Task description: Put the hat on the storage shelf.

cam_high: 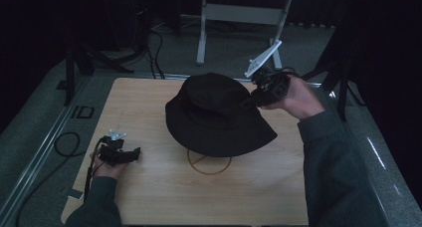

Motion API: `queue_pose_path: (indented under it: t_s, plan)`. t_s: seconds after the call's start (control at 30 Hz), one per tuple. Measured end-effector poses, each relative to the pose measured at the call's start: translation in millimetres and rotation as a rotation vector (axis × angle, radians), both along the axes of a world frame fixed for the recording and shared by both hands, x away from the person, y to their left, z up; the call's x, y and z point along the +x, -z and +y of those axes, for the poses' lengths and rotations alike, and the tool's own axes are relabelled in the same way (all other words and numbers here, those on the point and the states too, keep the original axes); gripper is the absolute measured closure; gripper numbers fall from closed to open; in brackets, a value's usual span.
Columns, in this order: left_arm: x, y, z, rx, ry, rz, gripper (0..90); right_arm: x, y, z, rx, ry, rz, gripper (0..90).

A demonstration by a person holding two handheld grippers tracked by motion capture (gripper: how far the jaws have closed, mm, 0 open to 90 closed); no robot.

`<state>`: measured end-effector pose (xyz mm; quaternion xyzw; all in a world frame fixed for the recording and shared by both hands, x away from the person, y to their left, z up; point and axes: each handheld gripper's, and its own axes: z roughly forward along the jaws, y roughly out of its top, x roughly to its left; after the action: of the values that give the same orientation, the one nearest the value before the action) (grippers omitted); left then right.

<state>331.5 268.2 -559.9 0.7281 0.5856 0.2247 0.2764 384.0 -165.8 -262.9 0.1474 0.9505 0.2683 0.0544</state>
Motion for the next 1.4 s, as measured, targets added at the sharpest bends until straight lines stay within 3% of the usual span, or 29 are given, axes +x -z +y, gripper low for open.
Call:
queue_pose_path:
  t_s: [0.6,0.93,1.17,1.4]
  plan:
    - [0.0,0.2,-0.2,-0.003,-0.001,-0.003,18.3,-0.7,12.8,13.4,-0.007,-0.041,0.041,84.7]
    - [-0.1,0.2,-0.2,-0.003,0.0,-0.003,18.3,-1.9,19.1,17.7,-0.031,-0.047,0.035,79.6]
    - [-0.1,0.3,-0.4,-0.003,0.0,-0.003,18.2,1.7,27.4,12.3,-0.027,-0.033,0.066,78.1]
    - [0.0,0.2,-0.5,-0.002,0.0,-0.002,18.1,1.2,30.5,15.3,-0.045,-0.029,0.062,67.9]
